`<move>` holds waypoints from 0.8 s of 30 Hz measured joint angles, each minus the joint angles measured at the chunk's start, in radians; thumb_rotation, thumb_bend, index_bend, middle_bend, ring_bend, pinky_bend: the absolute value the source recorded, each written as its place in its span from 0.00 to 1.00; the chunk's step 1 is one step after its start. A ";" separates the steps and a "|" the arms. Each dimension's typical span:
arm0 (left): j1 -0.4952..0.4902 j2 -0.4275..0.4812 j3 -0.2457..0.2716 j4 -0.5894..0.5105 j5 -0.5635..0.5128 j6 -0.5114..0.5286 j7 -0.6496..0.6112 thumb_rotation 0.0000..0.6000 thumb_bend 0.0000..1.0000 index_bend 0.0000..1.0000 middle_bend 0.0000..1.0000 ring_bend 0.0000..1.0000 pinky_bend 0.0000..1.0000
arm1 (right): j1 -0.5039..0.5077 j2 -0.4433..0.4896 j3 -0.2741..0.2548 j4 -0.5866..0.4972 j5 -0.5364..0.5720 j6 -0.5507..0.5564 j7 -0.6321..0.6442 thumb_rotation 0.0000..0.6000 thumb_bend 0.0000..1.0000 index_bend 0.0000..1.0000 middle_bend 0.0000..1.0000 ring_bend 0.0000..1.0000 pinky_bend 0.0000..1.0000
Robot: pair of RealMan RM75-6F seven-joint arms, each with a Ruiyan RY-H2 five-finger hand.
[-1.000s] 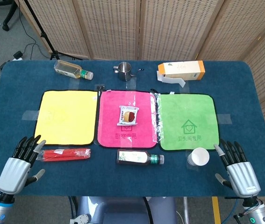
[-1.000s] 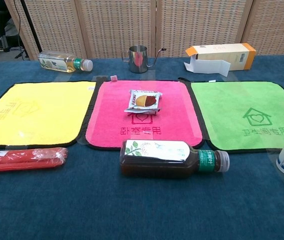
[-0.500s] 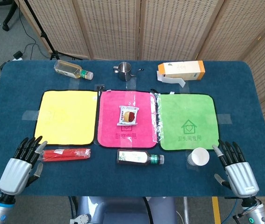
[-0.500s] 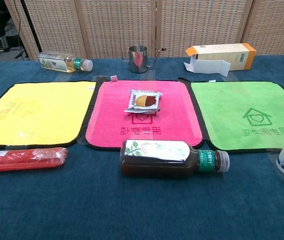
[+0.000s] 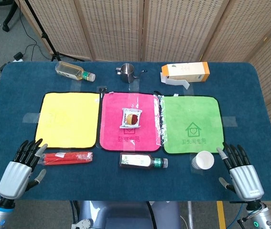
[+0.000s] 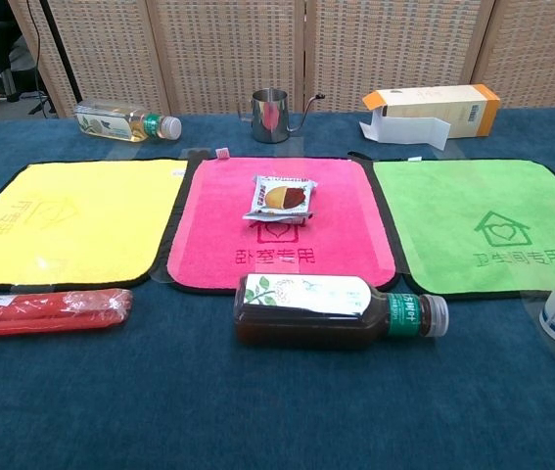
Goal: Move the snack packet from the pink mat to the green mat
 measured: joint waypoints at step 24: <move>-0.033 -0.006 -0.012 0.013 -0.073 -0.094 -0.028 1.00 0.08 0.00 0.00 0.00 0.00 | 0.190 0.076 0.187 -0.238 0.101 -0.182 -0.414 1.00 0.50 0.07 0.00 0.00 0.00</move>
